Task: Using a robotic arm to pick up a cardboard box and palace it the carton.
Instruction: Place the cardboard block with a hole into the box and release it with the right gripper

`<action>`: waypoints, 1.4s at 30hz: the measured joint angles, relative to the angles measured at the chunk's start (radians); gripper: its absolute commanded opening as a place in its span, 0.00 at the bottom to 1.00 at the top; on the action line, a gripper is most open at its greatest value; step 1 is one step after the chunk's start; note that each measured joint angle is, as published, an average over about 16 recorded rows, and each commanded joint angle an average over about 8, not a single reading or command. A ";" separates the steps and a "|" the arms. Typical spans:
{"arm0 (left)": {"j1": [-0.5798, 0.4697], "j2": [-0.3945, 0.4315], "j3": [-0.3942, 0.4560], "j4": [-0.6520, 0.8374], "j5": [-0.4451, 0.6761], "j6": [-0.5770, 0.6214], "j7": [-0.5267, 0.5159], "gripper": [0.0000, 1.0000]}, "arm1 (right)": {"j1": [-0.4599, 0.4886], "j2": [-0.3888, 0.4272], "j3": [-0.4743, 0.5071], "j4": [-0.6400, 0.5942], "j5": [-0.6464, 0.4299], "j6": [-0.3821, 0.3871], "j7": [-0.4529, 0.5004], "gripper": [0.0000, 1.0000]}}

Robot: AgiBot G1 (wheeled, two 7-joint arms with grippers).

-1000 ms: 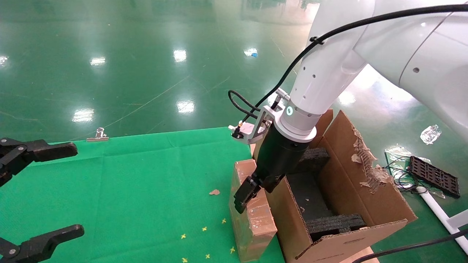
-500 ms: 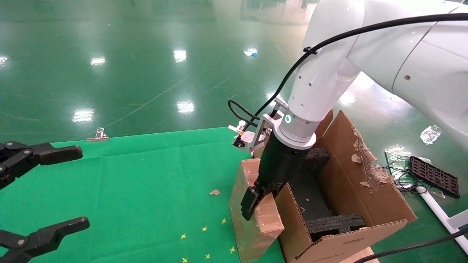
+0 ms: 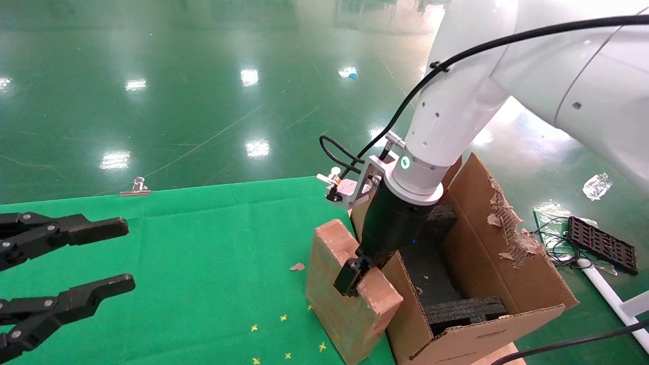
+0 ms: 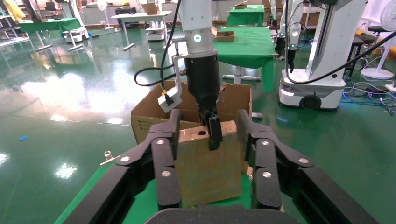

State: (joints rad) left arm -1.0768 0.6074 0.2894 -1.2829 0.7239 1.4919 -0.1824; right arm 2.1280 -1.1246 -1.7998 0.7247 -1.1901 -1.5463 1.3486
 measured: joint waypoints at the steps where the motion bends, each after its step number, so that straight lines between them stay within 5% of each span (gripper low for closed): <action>1: 0.000 0.000 0.000 0.000 0.000 0.000 0.000 0.00 | 0.011 0.005 0.004 -0.003 0.002 0.002 -0.010 0.00; 18: 0.000 0.000 0.001 0.000 -0.001 -0.001 0.001 0.00 | 0.315 0.149 0.058 -0.224 -0.063 0.039 -0.222 0.00; 28: 0.000 -0.001 0.002 0.000 -0.001 -0.001 0.001 0.02 | 0.315 0.217 0.008 -0.397 -0.150 0.024 -0.281 0.00; 36: 0.000 -0.001 0.002 0.000 -0.002 -0.001 0.001 0.99 | 0.212 0.243 -0.019 -0.492 -0.170 0.018 -0.308 0.00; 42: -0.001 -0.001 0.003 0.000 -0.002 -0.001 0.001 1.00 | 0.120 0.243 -0.025 -0.548 -0.166 0.030 -0.323 0.00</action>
State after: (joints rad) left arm -1.0774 0.6063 0.2920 -1.2829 0.7221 1.4907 -0.1811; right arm 2.2481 -0.8811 -1.8247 0.1768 -1.3566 -1.5159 1.0260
